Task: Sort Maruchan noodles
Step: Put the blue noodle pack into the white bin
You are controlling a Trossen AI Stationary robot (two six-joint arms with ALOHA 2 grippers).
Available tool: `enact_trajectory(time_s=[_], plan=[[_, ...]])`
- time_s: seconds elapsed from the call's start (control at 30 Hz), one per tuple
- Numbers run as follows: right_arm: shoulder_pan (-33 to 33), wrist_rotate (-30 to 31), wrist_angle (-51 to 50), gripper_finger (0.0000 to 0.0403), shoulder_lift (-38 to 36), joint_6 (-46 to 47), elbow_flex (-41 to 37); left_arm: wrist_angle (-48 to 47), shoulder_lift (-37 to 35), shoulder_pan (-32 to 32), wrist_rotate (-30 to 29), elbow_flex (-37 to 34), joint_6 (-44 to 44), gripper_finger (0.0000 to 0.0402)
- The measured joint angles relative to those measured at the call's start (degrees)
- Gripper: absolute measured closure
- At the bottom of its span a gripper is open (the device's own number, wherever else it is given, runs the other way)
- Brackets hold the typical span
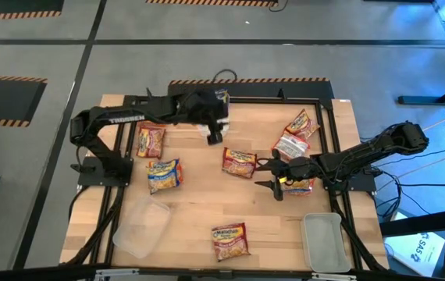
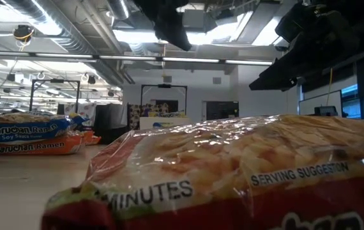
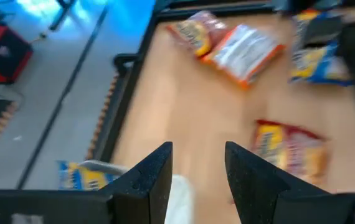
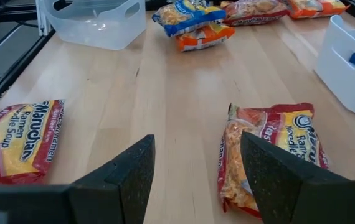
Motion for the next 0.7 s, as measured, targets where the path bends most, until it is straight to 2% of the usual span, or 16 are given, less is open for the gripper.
enact_trajectory(time_s=[0.23,0.4,0.53,0.7], plan=[[0.0,-1.4,0.3,0.0182,0.0,1.2,0.0,-4.3,1.2,-9.6,0.2,-0.1,-7.3,0.0261],[0.0,-2.6,0.4,0.0182,0.0,1.2,0.0,-5.5,1.0,-16.1,-2.6,-1.2,-13.6,0.0261],[0.0,-2.6,0.5,0.0182,0.0,1.2,0.0,-6.9,1.1,-20.6,-3.9,-4.1,-20.5,0.0261],[0.0,-3.3,0.1,0.0182,0.0,1.1,0.0,-7.0,1.1,-25.3,-3.8,-11.2,-30.2,0.0261]])
